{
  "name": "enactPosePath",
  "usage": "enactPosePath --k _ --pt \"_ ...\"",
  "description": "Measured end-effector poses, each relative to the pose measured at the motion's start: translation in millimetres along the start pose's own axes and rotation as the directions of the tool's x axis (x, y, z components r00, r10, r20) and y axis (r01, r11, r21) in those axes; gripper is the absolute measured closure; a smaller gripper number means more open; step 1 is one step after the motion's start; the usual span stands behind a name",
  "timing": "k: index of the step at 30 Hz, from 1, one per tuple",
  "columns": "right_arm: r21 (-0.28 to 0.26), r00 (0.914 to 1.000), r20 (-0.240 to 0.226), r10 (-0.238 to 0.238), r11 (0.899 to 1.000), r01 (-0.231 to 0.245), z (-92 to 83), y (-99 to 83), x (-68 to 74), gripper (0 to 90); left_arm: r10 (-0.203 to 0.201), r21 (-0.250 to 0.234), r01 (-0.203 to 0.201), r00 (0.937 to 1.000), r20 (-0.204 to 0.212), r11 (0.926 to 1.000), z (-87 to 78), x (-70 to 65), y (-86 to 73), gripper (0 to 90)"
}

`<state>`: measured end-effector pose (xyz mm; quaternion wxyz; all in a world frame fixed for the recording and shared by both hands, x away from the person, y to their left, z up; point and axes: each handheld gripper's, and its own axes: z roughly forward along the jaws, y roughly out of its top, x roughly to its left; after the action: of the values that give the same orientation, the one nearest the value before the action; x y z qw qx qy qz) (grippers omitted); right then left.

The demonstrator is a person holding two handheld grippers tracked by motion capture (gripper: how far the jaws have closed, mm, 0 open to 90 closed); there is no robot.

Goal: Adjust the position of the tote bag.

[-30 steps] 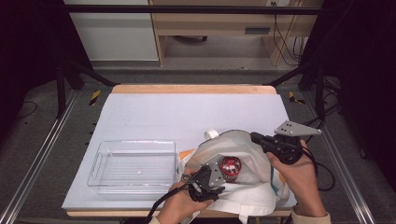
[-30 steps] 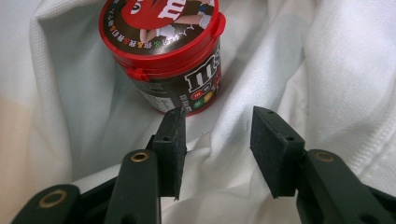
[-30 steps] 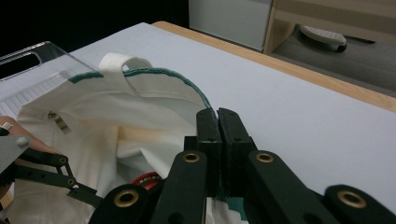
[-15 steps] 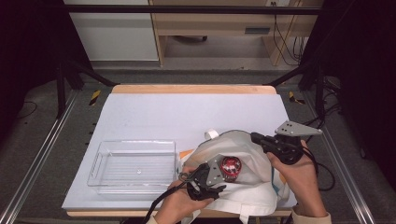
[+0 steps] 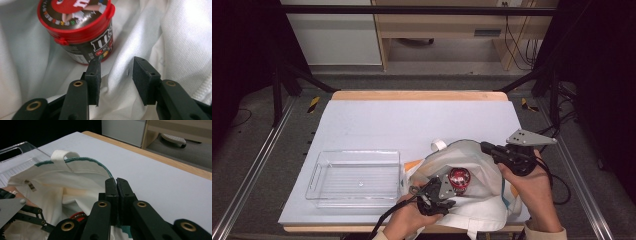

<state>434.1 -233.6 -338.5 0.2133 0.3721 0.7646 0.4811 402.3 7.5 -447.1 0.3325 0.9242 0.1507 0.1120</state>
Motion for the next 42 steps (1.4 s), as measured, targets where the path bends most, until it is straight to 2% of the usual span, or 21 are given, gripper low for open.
enactPosePath --k 5,12,18,26,35,42 --pt "0.019 0.9995 0.031 -0.008 1.000 0.008 6.2 -4.7 -5.6 88.3 0.016 0.015 -0.016 0.9999 -0.002 0.9998 3.1 -3.4 -1.7 66.1" --pt "0.025 0.9985 0.049 0.025 0.999 -0.026 16.1 -16.8 -17.8 88.4 0.031 0.031 -0.030 0.9995 -0.008 0.9991 4.4 -4.7 -2.7 76.1" --pt "0.031 0.9974 0.067 0.025 0.999 -0.027 20.9 -23.0 -24.0 88.4 0.041 0.034 -0.041 0.9990 -0.015 0.9986 3.9 -6.9 -3.4 86.0" --pt "0.035 0.9953 0.091 0.034 0.999 -0.037 24.6 -29.5 -30.7 88.4 0.057 0.032 -0.056 0.9981 -0.022 0.9979 2.6 -8.9 -4.3 87.4" --pt "0.042 0.9902 0.127 0.058 0.997 -0.064 27.5 -36.5 -39.2 88.4 0.057 0.036 -0.056 0.9979 -0.030 0.9978 1.5 -10.3 -3.1 87.3" --pt "0.032 0.9917 0.125 0.033 0.999 -0.037 23.5 -29.1 -31.1 88.4 0.026 -0.045 -0.028 0.9988 -0.042 0.9986 -20.6 -11.4 7.0 81.1"
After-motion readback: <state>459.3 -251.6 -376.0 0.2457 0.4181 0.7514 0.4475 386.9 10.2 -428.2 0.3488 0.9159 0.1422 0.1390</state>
